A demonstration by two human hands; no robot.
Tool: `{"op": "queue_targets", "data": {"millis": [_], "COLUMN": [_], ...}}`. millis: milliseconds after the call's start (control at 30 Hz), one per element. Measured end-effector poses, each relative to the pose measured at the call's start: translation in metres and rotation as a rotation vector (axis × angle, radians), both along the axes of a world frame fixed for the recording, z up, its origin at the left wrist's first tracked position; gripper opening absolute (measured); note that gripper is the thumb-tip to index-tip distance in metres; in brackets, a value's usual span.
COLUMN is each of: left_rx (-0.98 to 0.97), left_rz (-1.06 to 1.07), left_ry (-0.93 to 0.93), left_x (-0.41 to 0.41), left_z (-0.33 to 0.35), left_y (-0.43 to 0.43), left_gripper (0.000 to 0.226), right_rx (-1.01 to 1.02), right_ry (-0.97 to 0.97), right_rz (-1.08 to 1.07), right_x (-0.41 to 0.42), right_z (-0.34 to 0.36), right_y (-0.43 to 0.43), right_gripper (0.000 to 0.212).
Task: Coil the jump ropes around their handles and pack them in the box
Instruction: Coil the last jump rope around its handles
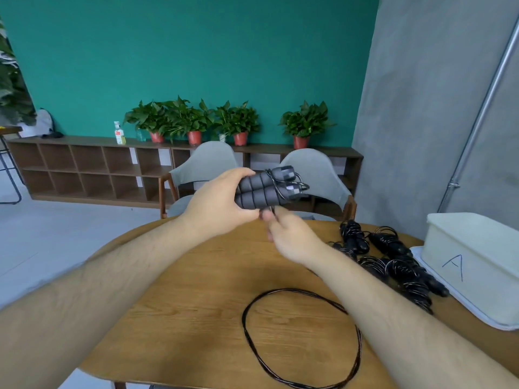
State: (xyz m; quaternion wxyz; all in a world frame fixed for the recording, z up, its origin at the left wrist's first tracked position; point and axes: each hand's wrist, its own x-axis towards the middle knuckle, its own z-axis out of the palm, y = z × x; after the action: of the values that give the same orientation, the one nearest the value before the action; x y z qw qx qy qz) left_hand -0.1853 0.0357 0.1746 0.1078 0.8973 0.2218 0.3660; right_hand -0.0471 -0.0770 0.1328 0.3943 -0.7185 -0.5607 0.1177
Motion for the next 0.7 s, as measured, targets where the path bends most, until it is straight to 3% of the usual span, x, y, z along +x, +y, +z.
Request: {"op": "queue_targets", "data": {"millis": [167, 300, 533, 700], "left_rx": [0.245, 0.371, 0.422, 0.314], "left_rz": [0.281, 0.305, -0.063, -0.280], "left_ry": [0.250, 0.442, 0.550, 0.443], "left_x": [0.008, 0.004, -0.011, -0.020], "left_z": [-0.013, -0.027, -0.041, -0.029], "left_y": [0.027, 0.035, 0.028, 0.013], "left_gripper": [0.042, 0.045, 0.040, 0.042], "right_rx": [-0.340, -0.211, -0.108, 0.042], "right_ry": [-0.136, -0.348, -0.681, -0.641], "right_rz": [0.103, 0.153, 0.219, 0.242], "right_x": [-0.022, -0.022, 0.006, 0.025], "right_z": [-0.008, 0.010, 0.041, 0.043], "right_y": [0.002, -0.006, -0.011, -0.011], "right_gripper": [0.022, 0.022, 0.023, 0.037]}}
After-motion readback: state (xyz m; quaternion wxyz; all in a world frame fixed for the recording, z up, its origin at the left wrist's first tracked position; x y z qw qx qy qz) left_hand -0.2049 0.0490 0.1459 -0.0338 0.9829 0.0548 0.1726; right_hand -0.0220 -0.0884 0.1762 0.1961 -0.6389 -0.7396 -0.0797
